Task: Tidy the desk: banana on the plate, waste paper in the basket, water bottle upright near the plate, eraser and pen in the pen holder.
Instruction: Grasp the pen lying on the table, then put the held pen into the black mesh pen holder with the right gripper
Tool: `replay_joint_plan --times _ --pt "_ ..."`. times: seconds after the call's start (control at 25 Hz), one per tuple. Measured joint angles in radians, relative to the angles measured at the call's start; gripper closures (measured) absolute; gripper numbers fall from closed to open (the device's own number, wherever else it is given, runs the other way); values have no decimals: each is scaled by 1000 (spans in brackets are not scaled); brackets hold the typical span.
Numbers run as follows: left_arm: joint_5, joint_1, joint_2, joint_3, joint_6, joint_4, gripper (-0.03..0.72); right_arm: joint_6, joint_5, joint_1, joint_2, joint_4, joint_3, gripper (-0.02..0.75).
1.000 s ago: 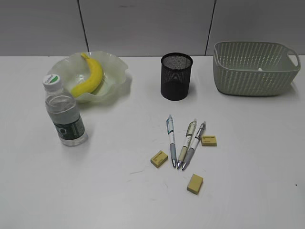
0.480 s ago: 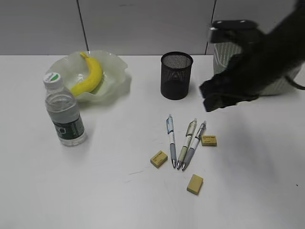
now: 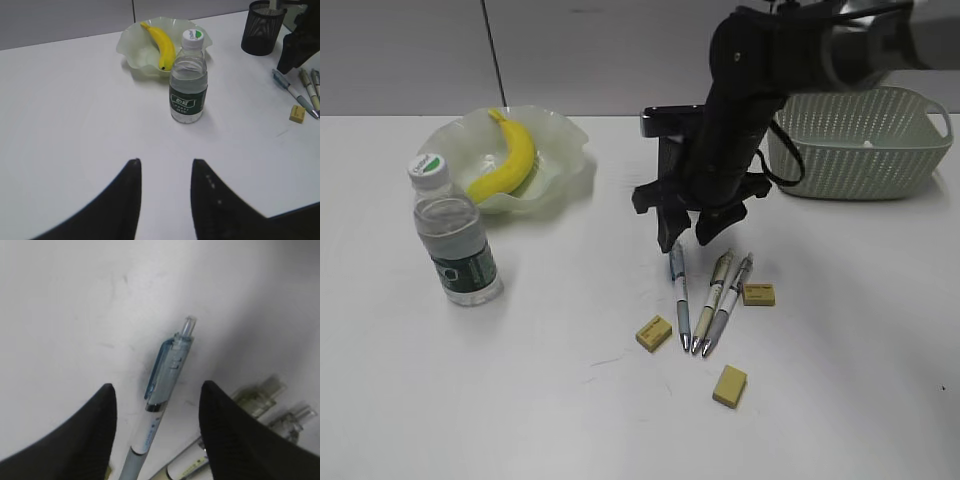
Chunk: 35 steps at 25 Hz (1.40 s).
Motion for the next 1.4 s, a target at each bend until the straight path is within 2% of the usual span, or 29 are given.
replay_joint_plan --times 0.2,0.36,0.48,0.6,0.68,0.96,1.08,1.16,1.28,1.4 --pt "0 1 0 0 0 0 441 30 0 6 60 -6 -17 325" --pt "0 22 0 0 0 0 441 57 -1 6 91 -10 -23 368" --pt "0 91 0 0 0 0 441 66 -11 6 95 -8 -26 451" --pt "0 164 0 0 0 0 441 71 -23 6 97 8 -26 614" --pt "0 174 0 0 0 0 441 71 -29 6 94 21 -27 643" --pt "0 175 0 0 0 0 441 13 -101 7 -46 35 -21 642" --pt "0 175 0 0 0 0 441 -28 -235 8 -185 9 -21 642" --pt "0 175 0 0 0 0 441 -34 -383 9 -270 -68 -18 642" --pt "0 175 0 0 0 0 441 -40 -680 6 -336 -224 12 642" --pt "0 175 0 0 0 0 441 -43 -946 -6 -327 -302 62 642"
